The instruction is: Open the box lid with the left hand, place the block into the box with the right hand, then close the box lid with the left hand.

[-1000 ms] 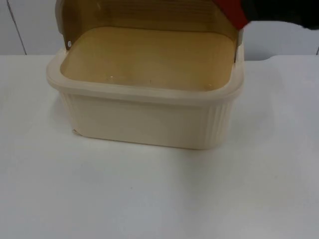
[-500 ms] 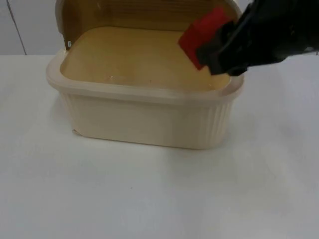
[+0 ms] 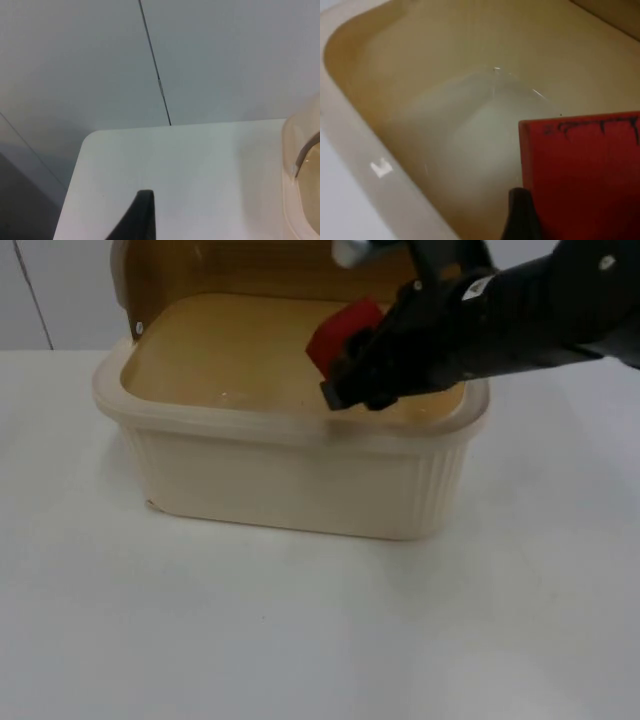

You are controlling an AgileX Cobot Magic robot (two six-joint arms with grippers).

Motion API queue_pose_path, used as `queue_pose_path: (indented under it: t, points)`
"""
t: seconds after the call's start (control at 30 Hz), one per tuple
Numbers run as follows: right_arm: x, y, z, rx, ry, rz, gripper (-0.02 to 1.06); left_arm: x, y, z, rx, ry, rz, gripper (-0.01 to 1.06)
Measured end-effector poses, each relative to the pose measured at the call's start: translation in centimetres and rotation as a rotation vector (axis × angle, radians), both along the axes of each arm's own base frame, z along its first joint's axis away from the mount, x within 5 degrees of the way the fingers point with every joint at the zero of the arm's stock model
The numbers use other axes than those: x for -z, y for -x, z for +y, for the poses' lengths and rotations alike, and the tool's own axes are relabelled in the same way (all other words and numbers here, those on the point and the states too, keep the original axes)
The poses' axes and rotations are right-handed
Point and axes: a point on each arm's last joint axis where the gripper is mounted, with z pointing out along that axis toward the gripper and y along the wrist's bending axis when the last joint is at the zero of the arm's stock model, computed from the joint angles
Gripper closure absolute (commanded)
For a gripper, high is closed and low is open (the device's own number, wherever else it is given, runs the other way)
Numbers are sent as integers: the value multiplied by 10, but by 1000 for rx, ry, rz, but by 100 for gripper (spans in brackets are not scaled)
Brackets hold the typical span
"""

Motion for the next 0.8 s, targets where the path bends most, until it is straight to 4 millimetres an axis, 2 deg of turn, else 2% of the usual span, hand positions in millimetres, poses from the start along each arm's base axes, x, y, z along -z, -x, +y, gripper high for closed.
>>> queue_pose_path:
  t: [0.13,0.23,0.27,0.33,0.43,0.47,0.53,0.8]
  points:
    - [7,-8,5,44,-41,36,102,0,0,0,0,0,0,0]
    - [6,-10,6,57,-58,40,81,0,0,0,0,0,0,0]
    - [6,-10,6,62,-62,40,81,0,0,0,0,0,0,0]
    - [6,-10,6,63,-63,40,61,0,0,0,0,0,0,0]
    - [6,-10,6,65,-65,41,19,0,0,0,-1,0,2,0]
    - [6,-10,6,65,-66,40,19,0,0,0,-3,-1,6,0]
    - [5,-11,6,66,-67,37,-1,1,1,1,-8,-2,17,0]
    - [7,-9,7,57,-62,55,0,2,1,1,-10,-2,23,0]
